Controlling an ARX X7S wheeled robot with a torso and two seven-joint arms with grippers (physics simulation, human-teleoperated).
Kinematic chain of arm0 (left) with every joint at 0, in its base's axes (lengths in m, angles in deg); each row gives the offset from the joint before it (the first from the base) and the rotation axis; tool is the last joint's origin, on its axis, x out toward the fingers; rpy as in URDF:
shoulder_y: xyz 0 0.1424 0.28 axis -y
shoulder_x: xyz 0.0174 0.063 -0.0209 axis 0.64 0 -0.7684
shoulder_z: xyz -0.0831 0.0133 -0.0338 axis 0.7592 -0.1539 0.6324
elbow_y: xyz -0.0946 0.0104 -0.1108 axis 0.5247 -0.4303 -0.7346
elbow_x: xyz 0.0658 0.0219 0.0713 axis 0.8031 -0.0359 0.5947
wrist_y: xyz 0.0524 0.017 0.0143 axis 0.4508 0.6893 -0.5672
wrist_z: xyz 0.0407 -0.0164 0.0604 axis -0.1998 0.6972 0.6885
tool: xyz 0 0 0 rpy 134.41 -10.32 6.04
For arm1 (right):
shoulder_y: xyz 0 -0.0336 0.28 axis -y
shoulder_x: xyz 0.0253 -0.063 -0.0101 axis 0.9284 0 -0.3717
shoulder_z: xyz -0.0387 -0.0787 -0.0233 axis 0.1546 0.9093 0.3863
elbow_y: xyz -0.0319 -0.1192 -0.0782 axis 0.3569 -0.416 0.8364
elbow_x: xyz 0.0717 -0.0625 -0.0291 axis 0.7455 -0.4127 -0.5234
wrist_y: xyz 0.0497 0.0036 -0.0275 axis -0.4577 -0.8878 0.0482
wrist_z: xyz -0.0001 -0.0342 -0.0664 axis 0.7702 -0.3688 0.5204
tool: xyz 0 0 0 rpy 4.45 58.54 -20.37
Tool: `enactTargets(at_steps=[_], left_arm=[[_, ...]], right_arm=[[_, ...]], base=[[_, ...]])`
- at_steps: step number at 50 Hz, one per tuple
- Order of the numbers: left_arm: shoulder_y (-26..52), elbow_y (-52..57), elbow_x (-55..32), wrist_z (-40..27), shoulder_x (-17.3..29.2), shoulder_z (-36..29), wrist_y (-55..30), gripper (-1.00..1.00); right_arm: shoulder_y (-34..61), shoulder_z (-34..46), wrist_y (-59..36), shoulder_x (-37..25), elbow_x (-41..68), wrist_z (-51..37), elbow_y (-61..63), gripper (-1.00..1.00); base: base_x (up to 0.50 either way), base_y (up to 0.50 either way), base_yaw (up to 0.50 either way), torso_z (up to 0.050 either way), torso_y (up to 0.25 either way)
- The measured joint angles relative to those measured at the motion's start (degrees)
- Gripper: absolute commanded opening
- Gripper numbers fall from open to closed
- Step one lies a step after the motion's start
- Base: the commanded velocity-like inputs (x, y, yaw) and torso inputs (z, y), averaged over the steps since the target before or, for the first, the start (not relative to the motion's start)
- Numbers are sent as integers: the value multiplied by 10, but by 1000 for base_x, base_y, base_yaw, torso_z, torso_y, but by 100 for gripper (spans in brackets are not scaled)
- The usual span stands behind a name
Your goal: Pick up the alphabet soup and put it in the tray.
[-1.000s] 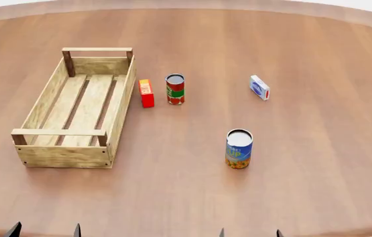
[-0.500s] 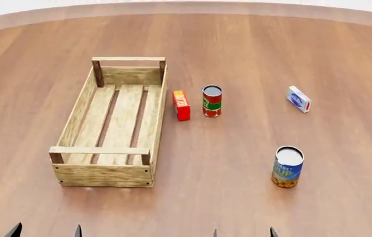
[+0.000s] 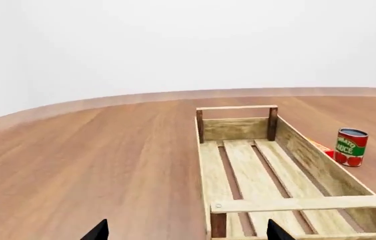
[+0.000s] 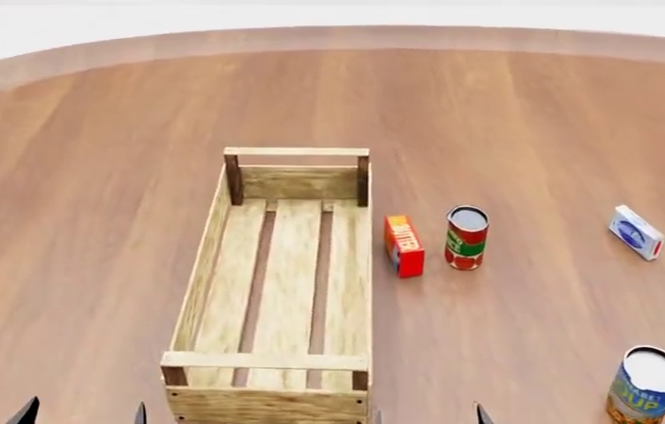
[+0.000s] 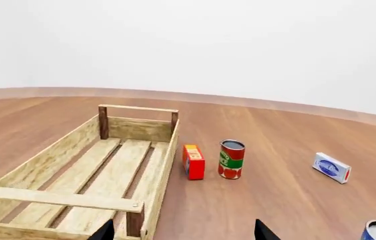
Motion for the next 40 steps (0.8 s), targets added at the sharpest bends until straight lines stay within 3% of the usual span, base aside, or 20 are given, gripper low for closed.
enactTargets(at_steps=[16, 40], left_arm=[[2, -3, -2, -12, 11, -14, 6, 100], [2, -2, -11, -25, 22, -28, 7, 100]], right_arm=[[2, 11, -1, -9, 9, -8, 1, 100], [1, 23, -1, -19, 22, -20, 3, 100]], base=[[472, 267, 0, 0, 0], [489, 6, 0, 0, 1]])
